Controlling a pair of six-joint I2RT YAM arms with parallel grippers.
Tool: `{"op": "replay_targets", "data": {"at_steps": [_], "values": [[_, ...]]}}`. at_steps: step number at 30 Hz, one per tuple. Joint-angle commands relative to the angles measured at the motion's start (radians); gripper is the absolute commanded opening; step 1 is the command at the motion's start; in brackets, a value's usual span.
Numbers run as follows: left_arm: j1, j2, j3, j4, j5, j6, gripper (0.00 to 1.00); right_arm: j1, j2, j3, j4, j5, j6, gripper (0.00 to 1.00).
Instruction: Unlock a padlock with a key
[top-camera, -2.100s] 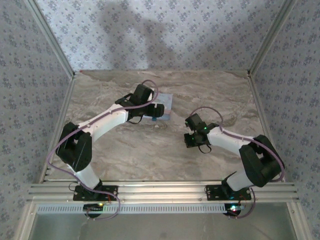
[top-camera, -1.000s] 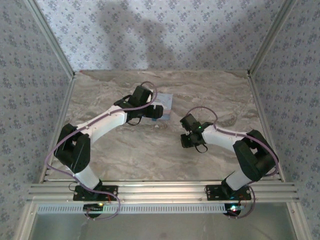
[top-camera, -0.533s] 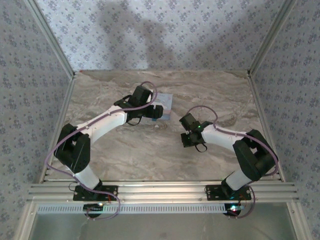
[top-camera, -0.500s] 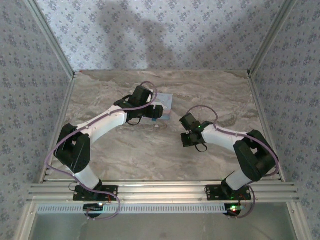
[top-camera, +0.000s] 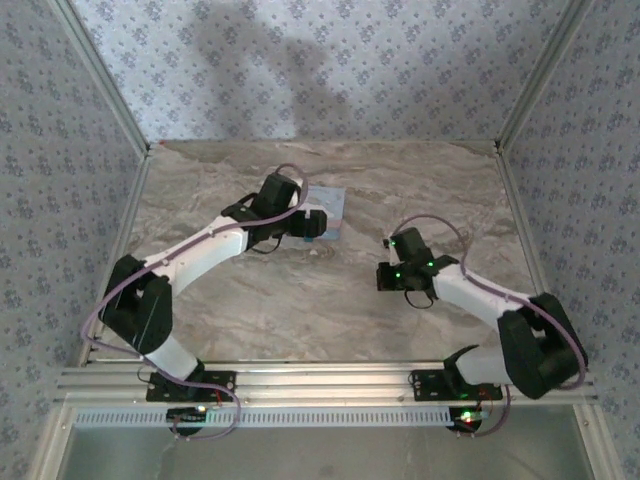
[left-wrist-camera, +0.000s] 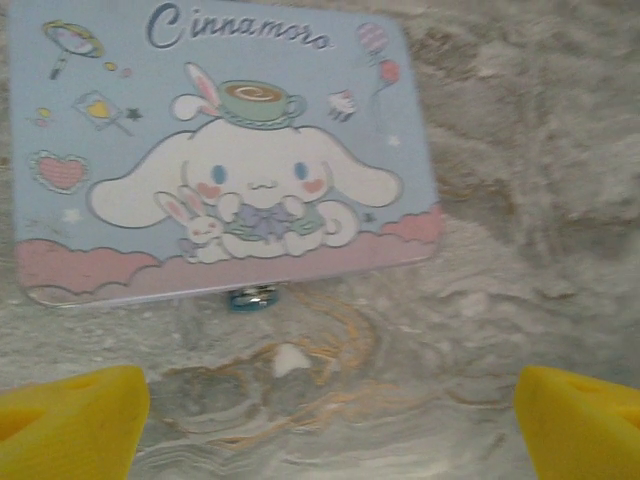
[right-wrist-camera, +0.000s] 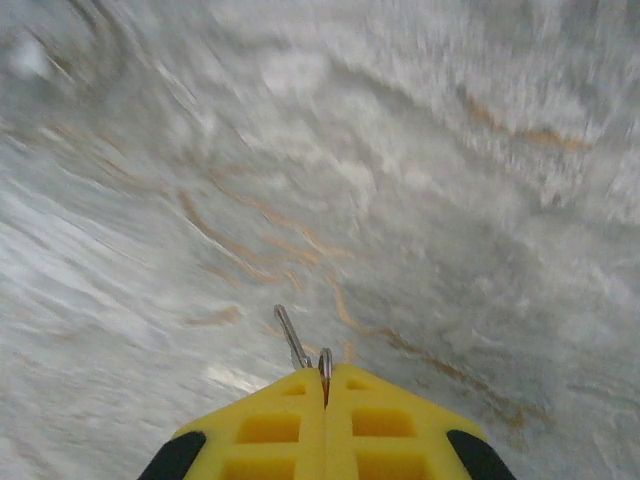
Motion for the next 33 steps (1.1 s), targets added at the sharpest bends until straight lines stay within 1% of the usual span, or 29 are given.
{"op": "replay_targets", "data": {"at_steps": [1,5,7,8,12,15,23,28,31,33], "values": [[0.003,-0.068,-0.051,0.127,0.148,-0.119,0.93,-0.049,-0.093,-0.057,0.200,-0.173,0.059,0.00],[-0.004,-0.097,-0.138,0.353,0.308,-0.272,0.90,-0.062,-0.217,-0.109,0.363,-0.203,0.110,0.00],[-0.021,-0.089,-0.144,0.431,0.362,-0.306,0.85,-0.060,-0.256,-0.116,0.414,-0.205,0.133,0.00],[-0.036,-0.081,-0.134,0.445,0.370,-0.308,0.84,-0.059,-0.271,-0.116,0.437,-0.207,0.142,0.00],[-0.085,-0.047,-0.088,0.460,0.377,-0.294,0.80,-0.056,-0.300,-0.108,0.487,-0.211,0.183,0.00],[-0.101,-0.025,-0.073,0.484,0.384,-0.305,0.77,-0.050,-0.300,-0.092,0.492,-0.229,0.199,0.00],[-0.133,0.036,-0.028,0.484,0.398,-0.308,0.66,-0.021,-0.301,-0.073,0.500,-0.239,0.212,0.00],[-0.147,0.065,-0.007,0.484,0.408,-0.308,0.59,-0.010,-0.301,-0.067,0.507,-0.225,0.237,0.00],[-0.153,0.077,0.002,0.485,0.412,-0.307,0.53,-0.009,-0.295,-0.061,0.509,-0.217,0.248,0.00],[-0.157,0.082,0.007,0.484,0.416,-0.305,0.47,-0.007,-0.293,-0.057,0.509,-0.219,0.249,0.00]]}}
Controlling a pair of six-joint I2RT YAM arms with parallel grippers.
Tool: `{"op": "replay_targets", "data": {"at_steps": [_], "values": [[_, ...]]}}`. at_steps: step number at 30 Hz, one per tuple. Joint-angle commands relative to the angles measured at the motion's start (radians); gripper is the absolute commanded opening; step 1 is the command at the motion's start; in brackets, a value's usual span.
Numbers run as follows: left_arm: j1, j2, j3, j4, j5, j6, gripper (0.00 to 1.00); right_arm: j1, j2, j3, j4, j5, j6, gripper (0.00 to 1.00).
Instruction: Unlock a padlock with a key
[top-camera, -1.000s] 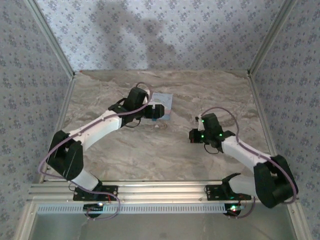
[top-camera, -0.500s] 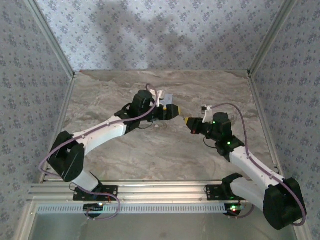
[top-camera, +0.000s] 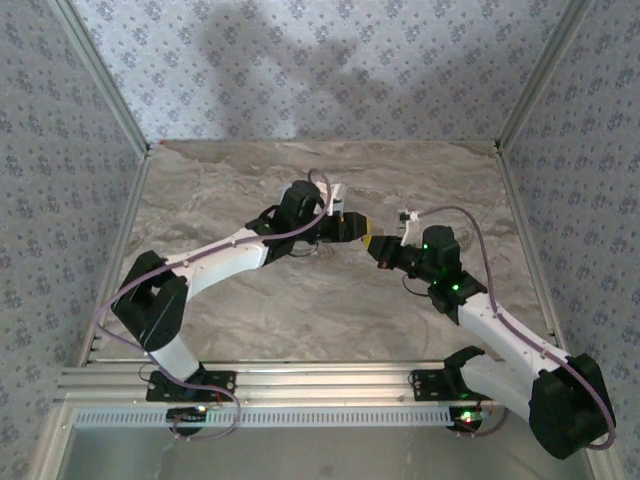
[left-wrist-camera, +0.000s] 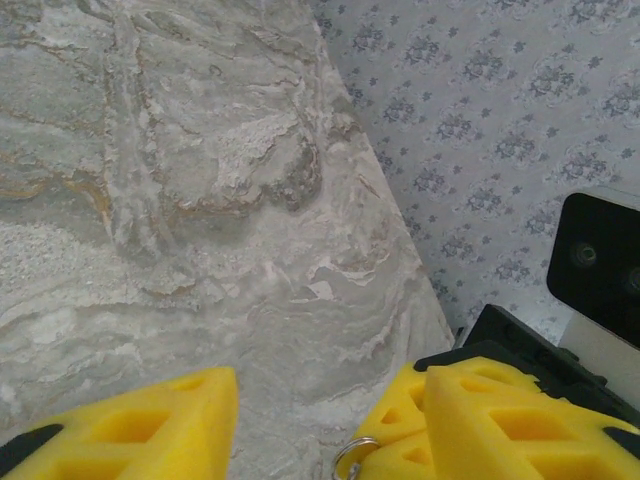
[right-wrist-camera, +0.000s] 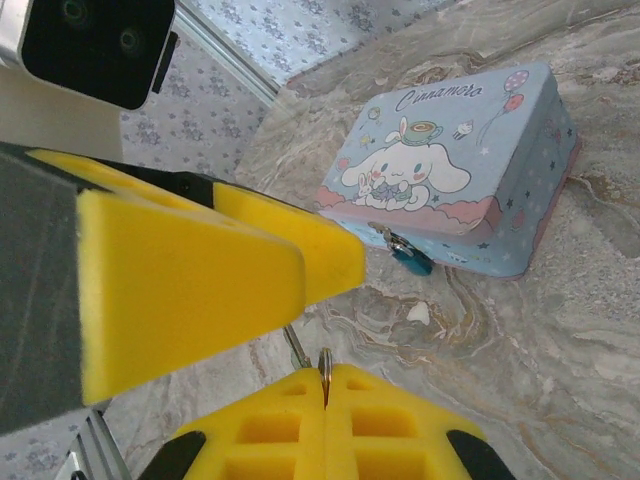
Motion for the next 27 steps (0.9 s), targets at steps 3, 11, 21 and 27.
{"op": "replay_targets", "data": {"at_steps": [3,11,21,27], "values": [[-0.009,0.012,0.037,0.032,0.026,0.003,0.36,0.006,-0.001,0.045,0.024,0.003,0.026,0.00],[-0.009,0.007,0.039,0.018,0.020,0.015,0.15,-0.003,0.002,0.031,0.054,-0.006,0.067,0.00],[0.010,-0.077,0.058,-0.112,-0.045,0.113,0.00,-0.149,-0.054,-0.030,0.028,-0.136,0.058,0.29],[0.025,-0.117,0.060,-0.139,-0.039,0.145,0.00,-0.173,-0.075,-0.031,0.114,-0.261,0.051,0.47]]}}
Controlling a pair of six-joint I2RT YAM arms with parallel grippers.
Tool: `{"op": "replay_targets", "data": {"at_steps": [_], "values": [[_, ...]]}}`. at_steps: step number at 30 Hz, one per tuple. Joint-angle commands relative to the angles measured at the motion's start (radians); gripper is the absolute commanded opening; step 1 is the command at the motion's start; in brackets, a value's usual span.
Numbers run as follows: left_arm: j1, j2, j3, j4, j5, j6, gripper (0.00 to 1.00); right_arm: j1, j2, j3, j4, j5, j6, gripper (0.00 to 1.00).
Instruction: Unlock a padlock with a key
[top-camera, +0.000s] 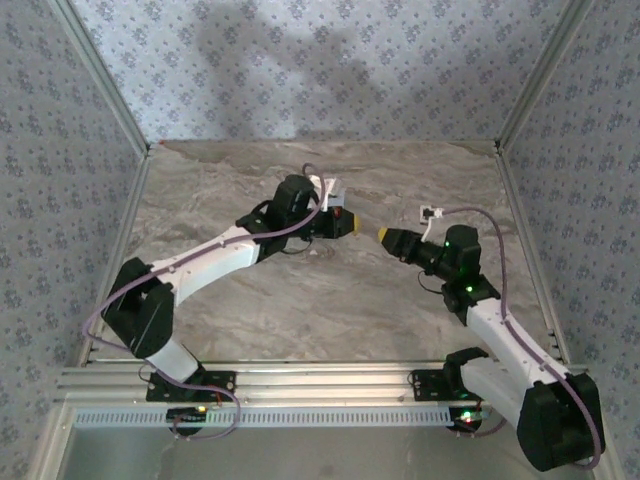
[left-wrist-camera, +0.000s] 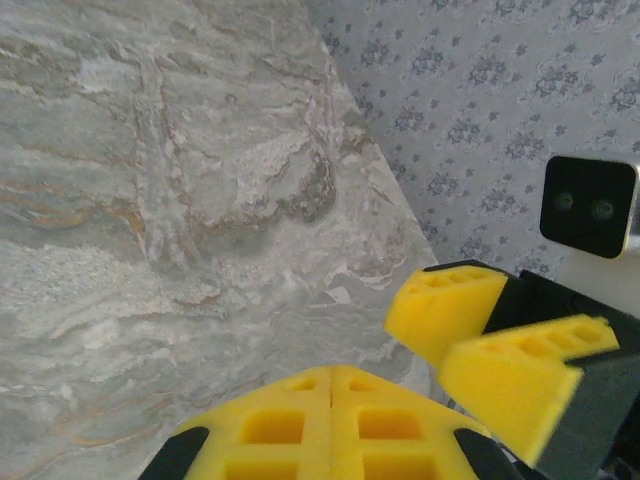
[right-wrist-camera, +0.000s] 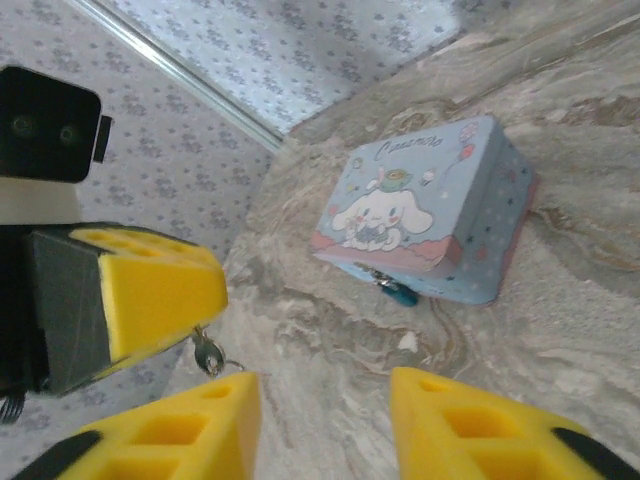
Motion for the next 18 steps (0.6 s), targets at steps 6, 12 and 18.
{"op": "replay_targets", "data": {"at_steps": [6,12,18], "values": [[0.004,-0.056,0.036,-0.022,0.007,0.045,0.00,0.101,0.046,0.046,0.124,-0.091,-0.028,0.54],[0.005,-0.059,0.033,-0.016,0.018,0.039,0.00,0.143,0.120,0.073,0.189,-0.069,-0.011,0.51],[0.004,-0.060,0.030,-0.011,0.021,0.035,0.00,0.162,0.169,0.100,0.200,-0.062,-0.011,0.47]]}}
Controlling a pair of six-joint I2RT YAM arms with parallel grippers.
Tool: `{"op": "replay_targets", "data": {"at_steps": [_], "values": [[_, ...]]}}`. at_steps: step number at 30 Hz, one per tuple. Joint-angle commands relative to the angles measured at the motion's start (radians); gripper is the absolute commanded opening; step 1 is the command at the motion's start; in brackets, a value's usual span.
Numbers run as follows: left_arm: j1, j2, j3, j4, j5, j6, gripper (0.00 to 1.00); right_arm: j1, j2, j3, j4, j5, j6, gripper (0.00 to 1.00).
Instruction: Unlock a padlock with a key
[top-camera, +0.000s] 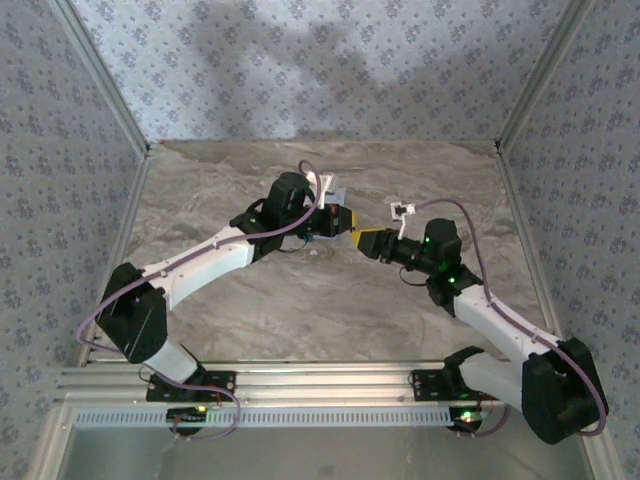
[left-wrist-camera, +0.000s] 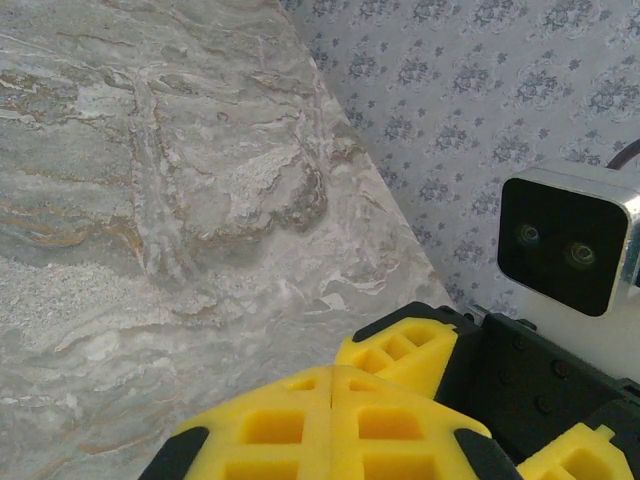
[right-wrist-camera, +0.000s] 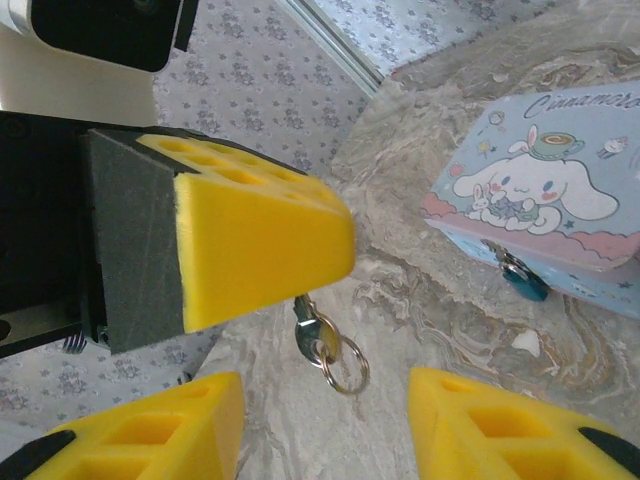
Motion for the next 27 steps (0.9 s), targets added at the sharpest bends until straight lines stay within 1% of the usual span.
{"op": "replay_targets", "data": {"at_steps": [1,9,14,19,23,24,25,26,27], "values": [[0.001,-0.033,0.026,0.001,0.017,0.009,0.00,0.011,0.019,0.044,0.046,0.004,0.000,0.46],[0.001,-0.031,0.023,0.007,0.019,0.005,0.00,0.017,0.041,0.049,0.050,0.018,0.005,0.37],[0.000,-0.033,0.022,0.007,0.017,0.003,0.00,0.017,0.050,0.050,0.049,0.020,0.010,0.29],[0.001,-0.031,0.023,0.008,0.019,0.002,0.00,0.017,0.054,0.051,0.043,0.028,0.014,0.17],[0.001,-0.031,0.024,0.004,0.014,0.007,0.00,0.013,0.052,0.051,0.036,0.033,0.011,0.01],[0.001,-0.032,0.025,-0.001,0.011,0.009,0.00,0.012,0.050,0.050,0.027,0.036,0.007,0.00],[0.002,-0.034,0.027,-0.006,0.006,0.012,0.03,0.011,0.048,0.049,0.017,0.039,0.002,0.00],[0.003,-0.035,0.029,-0.014,-0.005,0.016,0.09,0.010,0.044,0.047,0.000,0.043,-0.005,0.00],[0.006,-0.041,0.030,-0.022,-0.013,0.018,0.10,0.007,0.038,0.044,-0.016,0.048,-0.012,0.00]]}}
